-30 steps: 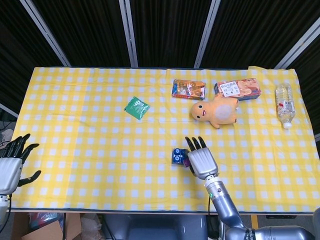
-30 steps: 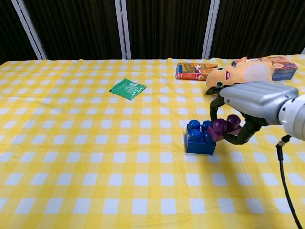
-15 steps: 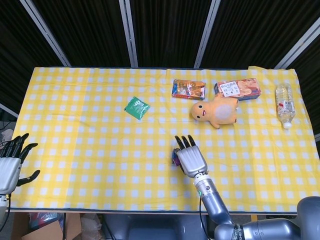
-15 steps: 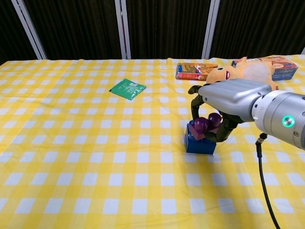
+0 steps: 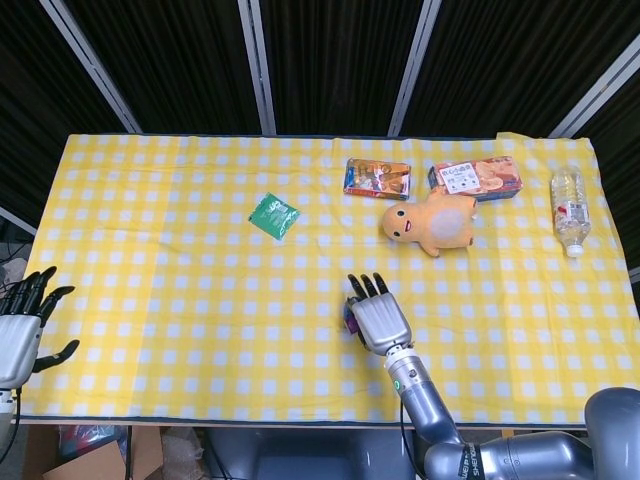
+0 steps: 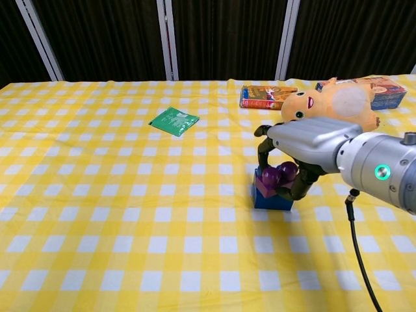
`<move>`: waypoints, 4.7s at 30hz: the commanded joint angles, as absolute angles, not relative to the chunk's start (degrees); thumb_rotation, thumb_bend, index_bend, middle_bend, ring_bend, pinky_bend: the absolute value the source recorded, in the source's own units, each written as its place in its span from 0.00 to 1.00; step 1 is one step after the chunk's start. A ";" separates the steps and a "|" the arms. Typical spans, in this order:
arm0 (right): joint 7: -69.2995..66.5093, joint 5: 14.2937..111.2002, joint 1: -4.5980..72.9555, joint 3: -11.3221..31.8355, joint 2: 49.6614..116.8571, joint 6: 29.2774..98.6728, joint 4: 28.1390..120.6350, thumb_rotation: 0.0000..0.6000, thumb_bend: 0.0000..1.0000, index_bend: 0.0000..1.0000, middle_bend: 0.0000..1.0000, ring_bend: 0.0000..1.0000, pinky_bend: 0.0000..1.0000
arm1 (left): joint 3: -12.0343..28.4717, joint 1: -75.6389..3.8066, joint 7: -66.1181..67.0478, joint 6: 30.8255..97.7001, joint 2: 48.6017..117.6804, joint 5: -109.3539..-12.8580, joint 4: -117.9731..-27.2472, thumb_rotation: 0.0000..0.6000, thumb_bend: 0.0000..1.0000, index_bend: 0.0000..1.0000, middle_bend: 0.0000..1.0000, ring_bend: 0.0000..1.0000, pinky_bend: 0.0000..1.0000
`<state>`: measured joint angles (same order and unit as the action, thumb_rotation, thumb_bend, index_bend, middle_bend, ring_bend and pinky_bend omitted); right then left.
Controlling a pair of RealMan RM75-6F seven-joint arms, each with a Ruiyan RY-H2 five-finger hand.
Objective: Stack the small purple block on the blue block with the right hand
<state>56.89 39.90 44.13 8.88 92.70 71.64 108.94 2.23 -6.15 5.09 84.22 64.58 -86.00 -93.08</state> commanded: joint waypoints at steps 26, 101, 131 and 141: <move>54.46 38.29 46.59 8.32 94.02 70.84 105.60 1.00 0.45 0.54 0.00 0.00 0.00 | 2.16 -6.32 5.17 83.88 64.70 -85.73 -92.99 1.00 0.24 0.20 0.00 0.00 0.10; 47.56 40.92 45.62 6.28 92.32 70.09 103.33 1.00 0.45 0.09 0.00 0.00 0.00 | 2.17 -6.70 6.83 83.13 64.95 -84.78 -93.52 1.00 0.24 0.20 0.00 0.00 0.10; 48.48 44.03 44.41 5.73 89.63 73.07 108.82 1.00 0.45 0.12 0.00 0.00 0.00 | 2.18 -6.94 7.55 82.65 65.21 -84.43 -93.51 1.00 0.24 0.20 0.00 0.00 0.10; 46.66 50.05 41.02 1.93 87.01 75.69 112.42 1.00 0.45 0.24 0.00 0.00 0.00 | 2.44 -6.72 7.06 83.09 64.94 -84.06 -93.53 1.00 0.24 0.20 0.00 0.00 0.10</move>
